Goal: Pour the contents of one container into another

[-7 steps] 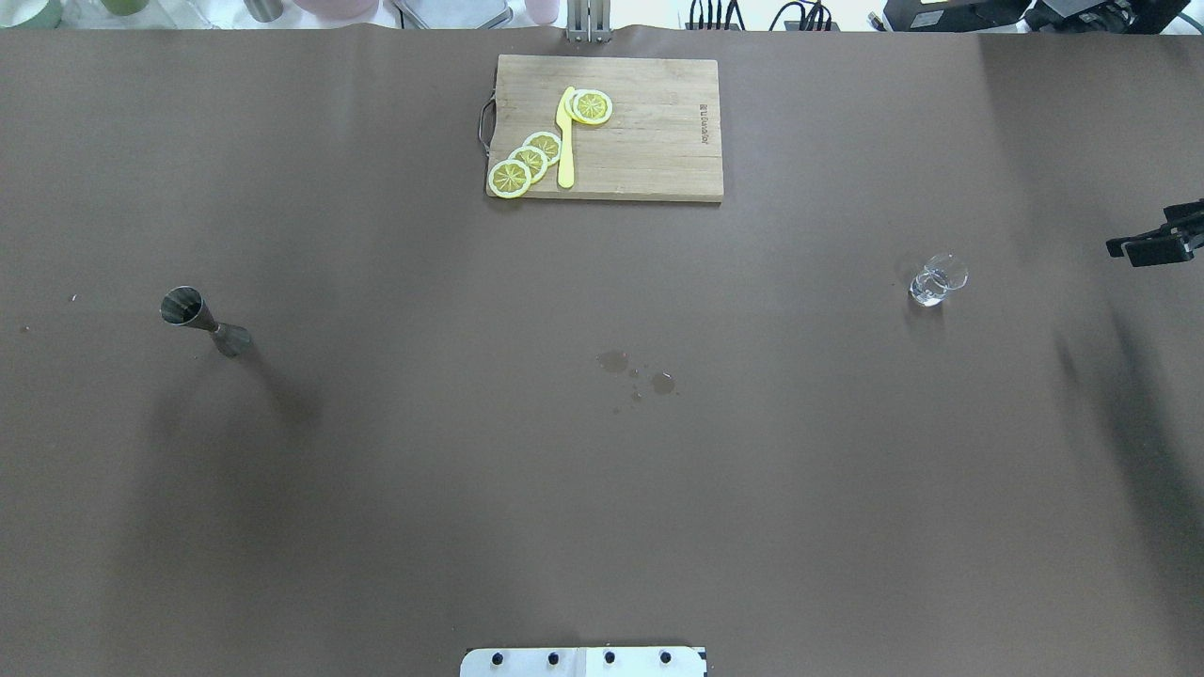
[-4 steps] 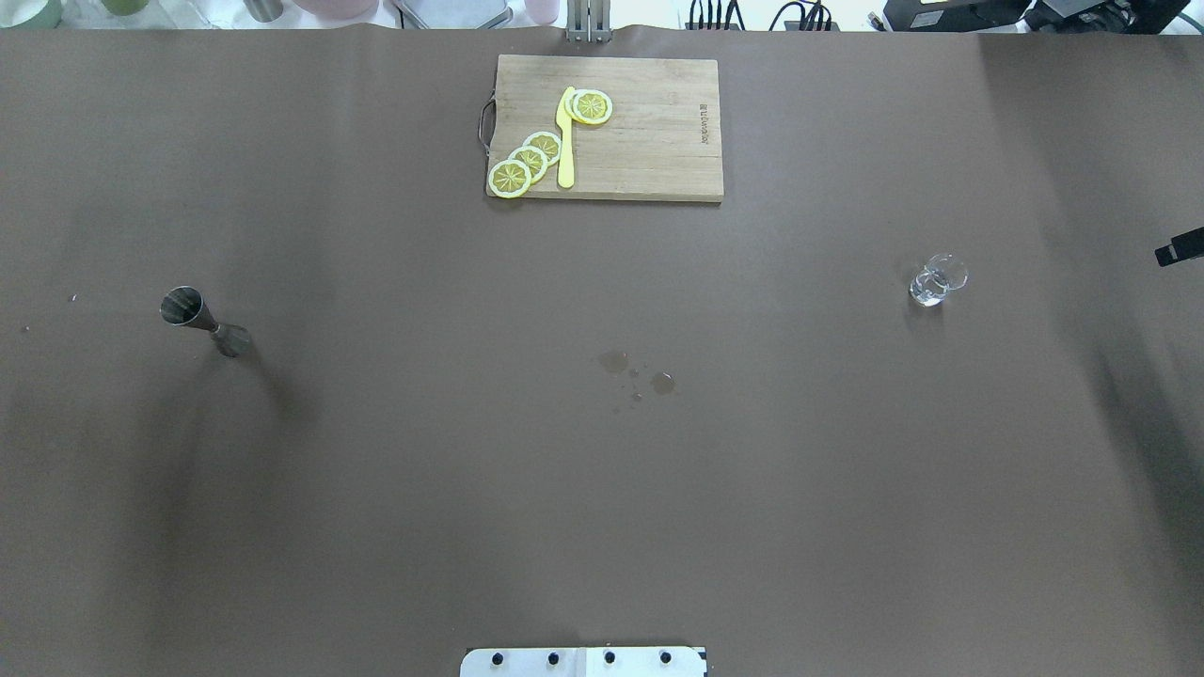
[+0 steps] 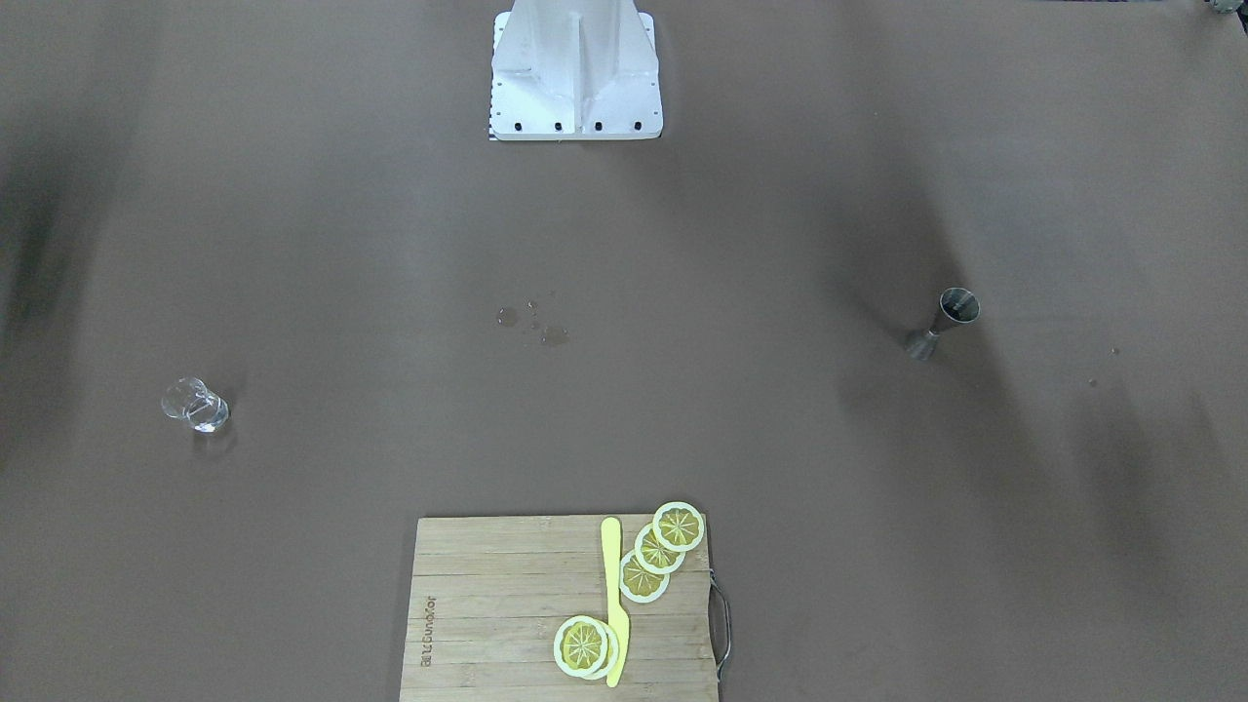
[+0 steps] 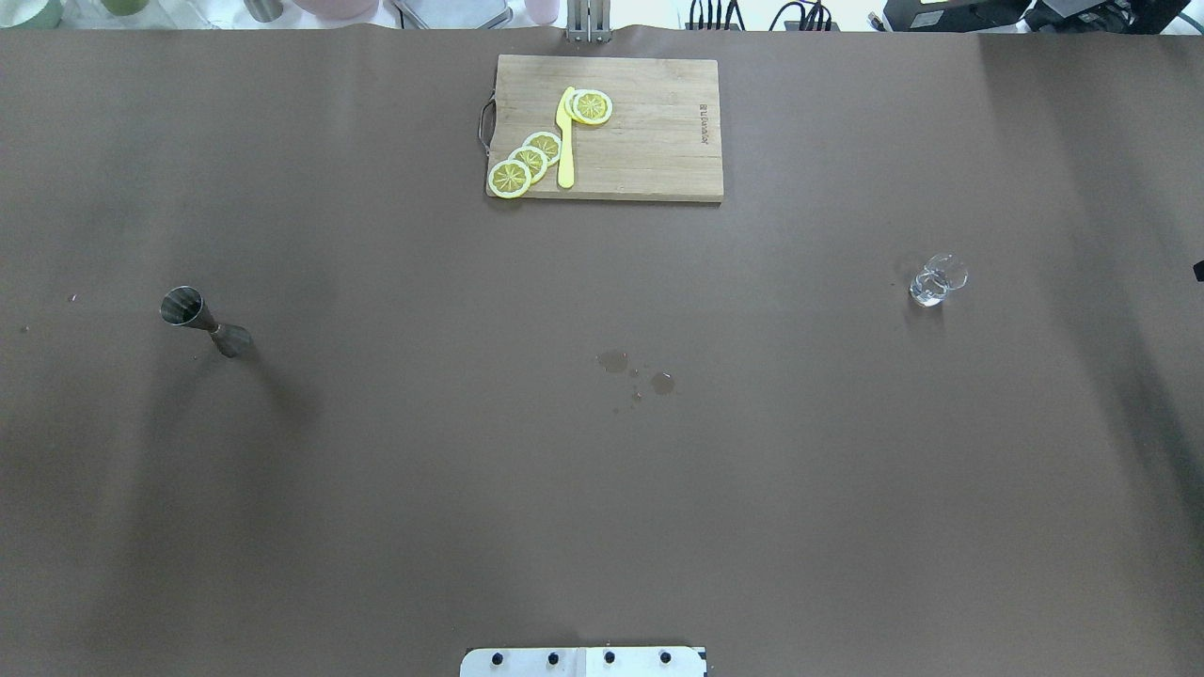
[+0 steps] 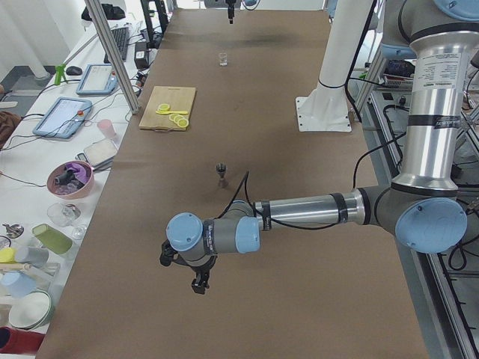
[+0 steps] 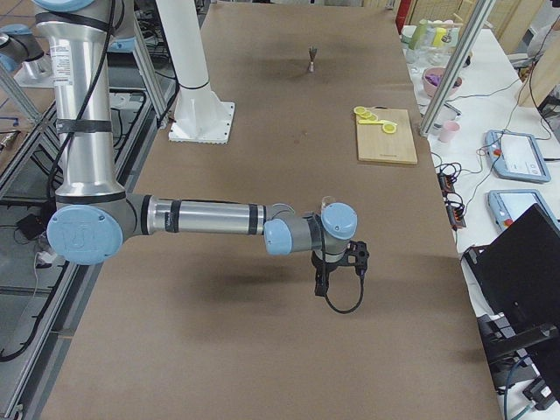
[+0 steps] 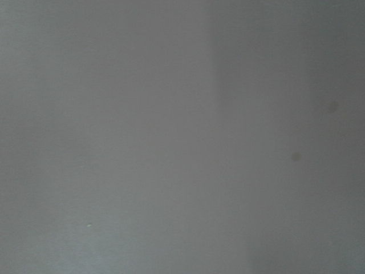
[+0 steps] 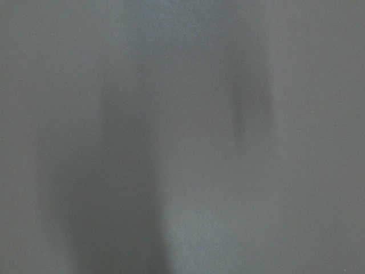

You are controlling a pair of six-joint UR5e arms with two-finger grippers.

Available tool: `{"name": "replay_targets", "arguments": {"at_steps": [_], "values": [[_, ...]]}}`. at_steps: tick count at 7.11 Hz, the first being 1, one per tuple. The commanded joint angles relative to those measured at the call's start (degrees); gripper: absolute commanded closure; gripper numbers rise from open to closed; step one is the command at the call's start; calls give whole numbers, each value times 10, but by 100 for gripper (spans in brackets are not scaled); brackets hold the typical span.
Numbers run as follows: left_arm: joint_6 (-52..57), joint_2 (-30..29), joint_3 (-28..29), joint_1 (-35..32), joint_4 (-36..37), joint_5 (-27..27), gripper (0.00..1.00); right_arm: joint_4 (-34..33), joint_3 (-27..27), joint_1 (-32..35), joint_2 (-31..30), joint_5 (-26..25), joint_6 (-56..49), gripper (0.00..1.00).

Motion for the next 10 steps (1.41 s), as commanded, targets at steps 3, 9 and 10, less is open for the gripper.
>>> {"name": "replay_targets", "arguments": {"at_steps": [3,9,10], "values": [[-119,10,-117,-11,27,2,2,-16,4,75,-9,20,-2,0],[-153,30,-119,-6,30,5,2,-54,45,108,-5,8,-4,0],[-154,37,-117,-7,29,3,1,-53,45,108,-4,8,-18,0]]}}
